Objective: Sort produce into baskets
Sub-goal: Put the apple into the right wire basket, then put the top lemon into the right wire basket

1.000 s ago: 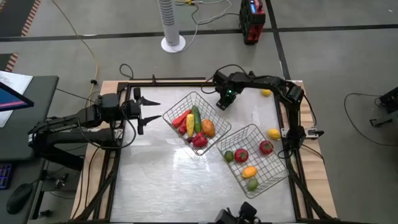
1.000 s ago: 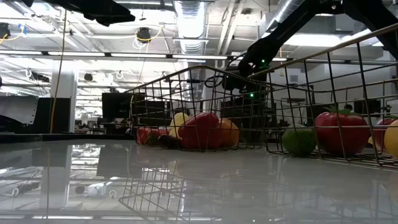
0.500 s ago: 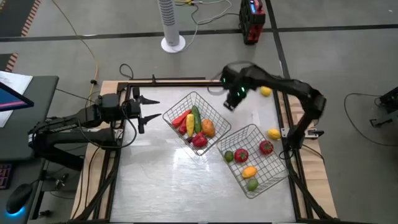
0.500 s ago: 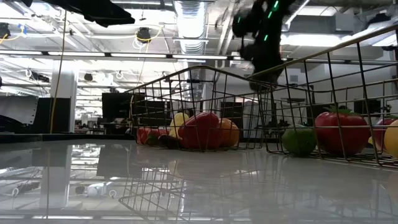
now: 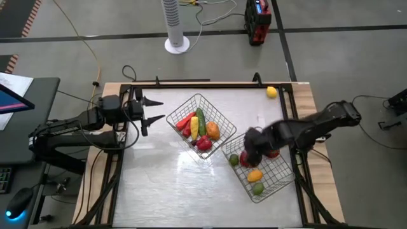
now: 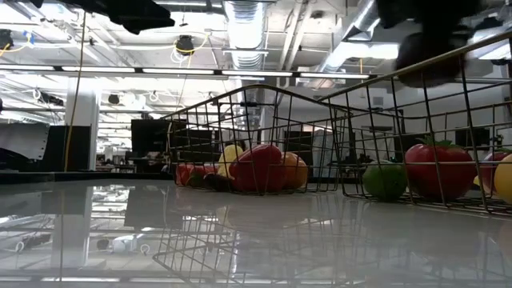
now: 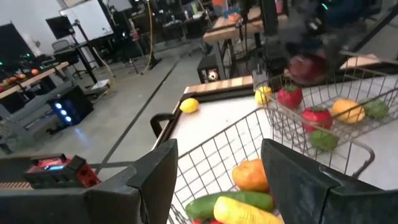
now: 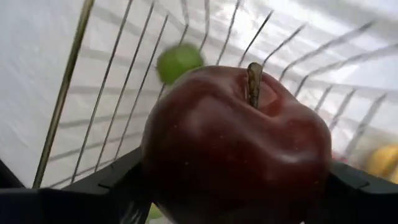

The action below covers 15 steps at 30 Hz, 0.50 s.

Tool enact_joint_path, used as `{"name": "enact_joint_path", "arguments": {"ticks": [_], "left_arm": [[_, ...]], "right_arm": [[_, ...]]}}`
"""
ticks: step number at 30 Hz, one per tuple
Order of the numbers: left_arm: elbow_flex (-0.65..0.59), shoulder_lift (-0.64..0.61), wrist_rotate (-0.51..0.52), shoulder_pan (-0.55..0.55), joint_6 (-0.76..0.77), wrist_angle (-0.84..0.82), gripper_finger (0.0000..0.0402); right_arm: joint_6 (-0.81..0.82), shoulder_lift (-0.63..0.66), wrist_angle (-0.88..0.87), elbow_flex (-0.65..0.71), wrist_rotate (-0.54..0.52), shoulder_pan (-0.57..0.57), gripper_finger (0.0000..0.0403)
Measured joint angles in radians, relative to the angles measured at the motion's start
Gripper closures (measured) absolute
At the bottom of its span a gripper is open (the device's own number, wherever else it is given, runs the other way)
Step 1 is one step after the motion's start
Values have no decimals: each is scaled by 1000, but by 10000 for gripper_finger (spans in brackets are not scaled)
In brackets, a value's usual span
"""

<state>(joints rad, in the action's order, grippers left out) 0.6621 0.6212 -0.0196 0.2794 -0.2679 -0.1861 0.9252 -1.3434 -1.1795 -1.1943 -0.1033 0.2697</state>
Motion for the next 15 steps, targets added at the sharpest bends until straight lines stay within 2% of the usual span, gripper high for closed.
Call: {"name": "enact_joint_path", "arguments": {"ticks": [3,8,12,15], "left_arm": [[0,0,-2,0,2,26,183],[0,0,-43,0,10,41,183],[0,0,-54,0,11,49,183],[0,0,-54,0,11,47,183]], "right_arm": [[110,-3,33,45,-10,84,44],[190,-2,45,60,4,117,8],[195,-2,-67,23,38,100,18],[194,-2,-216,10,18,77,21]]}}
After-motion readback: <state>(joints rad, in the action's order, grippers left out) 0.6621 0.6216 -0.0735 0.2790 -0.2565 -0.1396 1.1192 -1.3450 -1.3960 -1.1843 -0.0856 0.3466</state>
